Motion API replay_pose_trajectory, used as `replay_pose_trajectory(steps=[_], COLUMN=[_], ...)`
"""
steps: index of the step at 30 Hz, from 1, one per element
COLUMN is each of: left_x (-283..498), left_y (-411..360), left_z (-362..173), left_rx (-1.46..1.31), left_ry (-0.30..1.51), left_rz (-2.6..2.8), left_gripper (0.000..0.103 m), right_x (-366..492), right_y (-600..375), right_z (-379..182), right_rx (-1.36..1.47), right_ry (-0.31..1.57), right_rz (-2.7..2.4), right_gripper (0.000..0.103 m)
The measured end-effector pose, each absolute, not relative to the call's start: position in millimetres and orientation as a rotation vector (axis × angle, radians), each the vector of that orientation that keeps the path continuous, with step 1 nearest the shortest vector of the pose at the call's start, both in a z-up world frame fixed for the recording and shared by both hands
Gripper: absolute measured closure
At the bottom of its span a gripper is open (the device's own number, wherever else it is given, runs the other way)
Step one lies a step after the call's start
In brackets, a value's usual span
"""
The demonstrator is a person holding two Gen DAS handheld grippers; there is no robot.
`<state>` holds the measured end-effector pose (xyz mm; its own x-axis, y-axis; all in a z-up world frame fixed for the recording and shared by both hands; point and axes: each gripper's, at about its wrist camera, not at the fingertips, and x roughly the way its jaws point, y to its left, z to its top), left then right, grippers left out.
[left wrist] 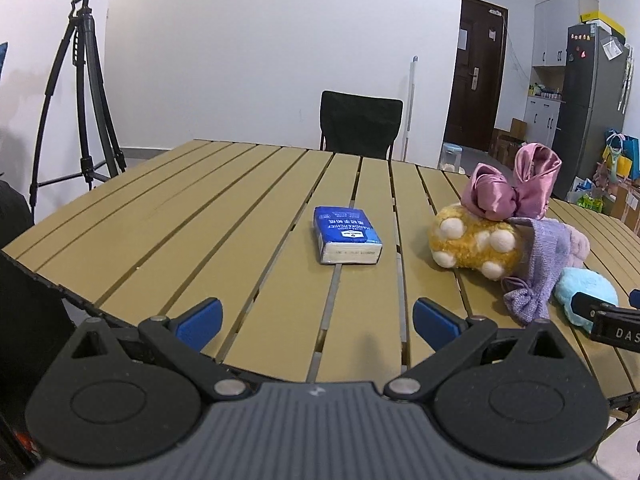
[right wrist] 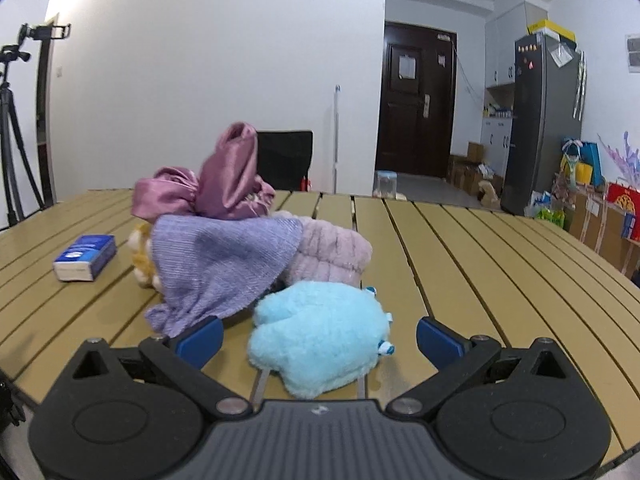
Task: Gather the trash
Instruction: 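Raise both tools back toward the table items, then grasp the light-blue plush with the right tool while the left tool grasps the blue tissue pack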
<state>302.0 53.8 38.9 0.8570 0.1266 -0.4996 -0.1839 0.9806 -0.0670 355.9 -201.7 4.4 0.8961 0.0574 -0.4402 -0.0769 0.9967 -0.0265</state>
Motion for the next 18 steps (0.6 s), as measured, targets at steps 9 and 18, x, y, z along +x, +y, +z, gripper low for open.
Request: replay_pose_trajectory(steps=[9,18], left_x=[324,344], left_y=[52,52], left_z=[40,46], left_rx=[-0.109,-0.113], left_ry=[0.522,0.534], left_rz=[0.150,0.133], left_gripper=[0.000,0.000], right_x=[389,397], right_y=[-202,-197], right_z=[-1,-10], right_rx=[-0.024,-0.023], right_ry=[0.543,0.561], right_rz=[0.050,0.057], right_gripper=[0.008,0.026])
